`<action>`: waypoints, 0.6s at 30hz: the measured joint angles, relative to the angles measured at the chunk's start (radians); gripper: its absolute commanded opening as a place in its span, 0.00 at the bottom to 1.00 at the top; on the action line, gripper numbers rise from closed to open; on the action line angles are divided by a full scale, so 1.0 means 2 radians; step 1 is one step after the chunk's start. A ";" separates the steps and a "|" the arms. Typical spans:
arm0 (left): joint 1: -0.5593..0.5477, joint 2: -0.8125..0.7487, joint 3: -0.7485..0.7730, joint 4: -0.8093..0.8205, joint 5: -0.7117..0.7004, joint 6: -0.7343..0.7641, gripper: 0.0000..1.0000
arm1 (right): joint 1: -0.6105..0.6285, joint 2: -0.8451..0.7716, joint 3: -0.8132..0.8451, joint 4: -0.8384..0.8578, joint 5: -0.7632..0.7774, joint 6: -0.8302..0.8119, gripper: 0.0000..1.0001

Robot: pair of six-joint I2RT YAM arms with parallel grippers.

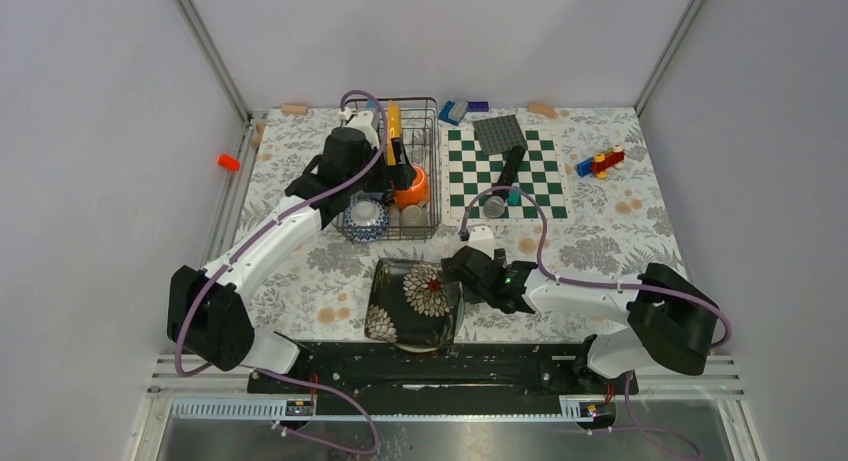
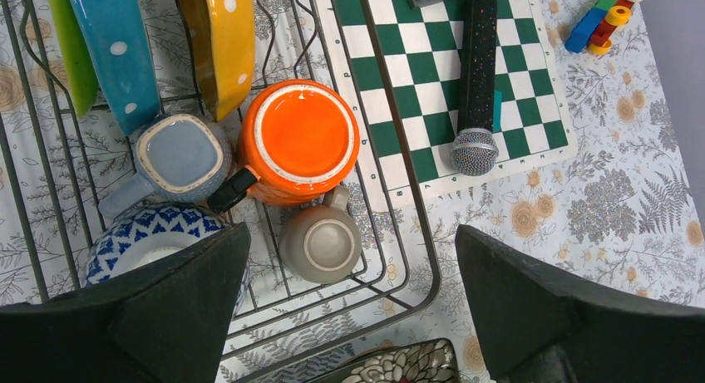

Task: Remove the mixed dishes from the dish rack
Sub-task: Move the plate to the center of the board.

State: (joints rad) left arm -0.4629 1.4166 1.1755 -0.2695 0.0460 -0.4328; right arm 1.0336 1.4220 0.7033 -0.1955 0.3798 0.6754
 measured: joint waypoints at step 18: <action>0.013 0.098 0.106 -0.020 -0.010 0.027 0.99 | 0.000 -0.197 -0.087 0.058 -0.002 -0.022 0.99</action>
State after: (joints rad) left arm -0.4362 1.6131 1.3876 -0.3099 0.0257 -0.3786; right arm 1.0336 1.0271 0.5285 -0.0792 0.3759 0.6308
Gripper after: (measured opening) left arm 0.985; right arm 0.988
